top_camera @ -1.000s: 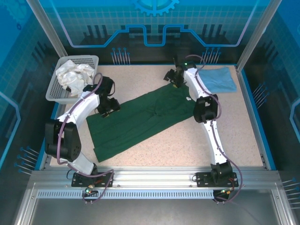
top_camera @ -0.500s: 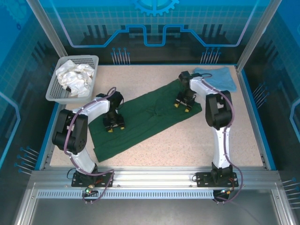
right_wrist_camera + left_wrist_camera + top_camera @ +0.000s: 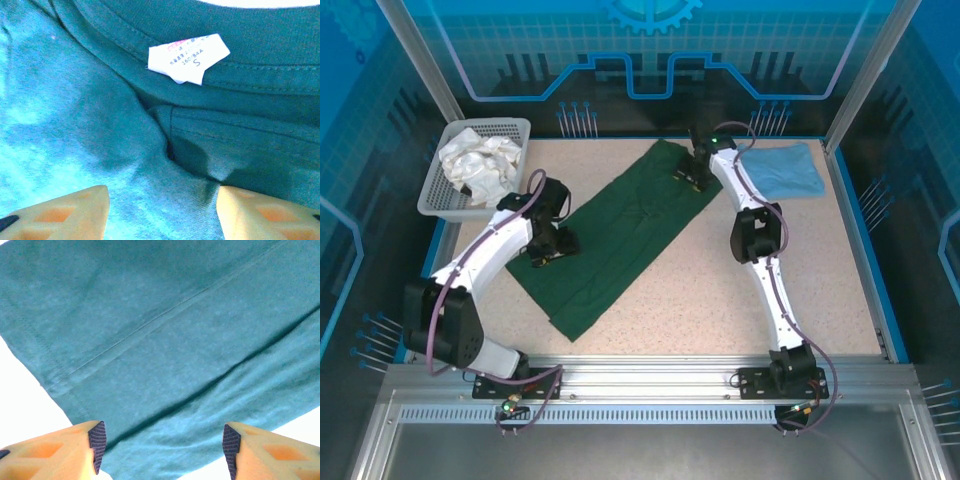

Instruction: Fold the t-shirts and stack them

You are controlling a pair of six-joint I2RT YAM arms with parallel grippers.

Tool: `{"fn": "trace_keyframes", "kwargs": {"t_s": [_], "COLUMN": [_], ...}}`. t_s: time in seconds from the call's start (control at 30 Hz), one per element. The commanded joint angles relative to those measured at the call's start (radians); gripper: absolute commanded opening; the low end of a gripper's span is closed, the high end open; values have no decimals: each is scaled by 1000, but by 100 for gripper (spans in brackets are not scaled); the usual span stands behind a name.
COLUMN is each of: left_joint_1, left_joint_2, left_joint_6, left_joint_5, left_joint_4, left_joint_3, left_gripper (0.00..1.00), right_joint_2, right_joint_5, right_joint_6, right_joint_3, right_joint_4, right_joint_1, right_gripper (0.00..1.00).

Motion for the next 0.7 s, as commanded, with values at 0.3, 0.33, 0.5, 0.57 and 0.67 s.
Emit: {"fn": "trace_keyframes", "kwargs": {"t_s": [0.3, 0.33, 0.5, 0.57, 0.67], "left_joint_1": [49, 78, 207, 231, 241], "left_joint_2": [155, 187, 322, 352, 390], "left_joint_6": [-19, -23, -7, 0, -2], "left_joint_5": [1, 15, 64, 65, 84], "left_joint_4": [12, 19, 61, 94, 134], "left_joint_3": [11, 28, 78, 59, 29], "left_gripper": [60, 58, 51, 51, 50], "right_joint_2": [-543, -618, -708, -645, -559], "right_joint_5": [-82, -109, -247, -293, -291], "right_joint_6": [-28, -12, 8, -20, -62], "right_joint_3": [-426, -568, -896, -868, -807], "right_joint_4": [73, 123, 199, 144, 75], "right_joint_1": [50, 96, 331, 413, 486], "right_gripper": [69, 66, 54, 52, 46]}}
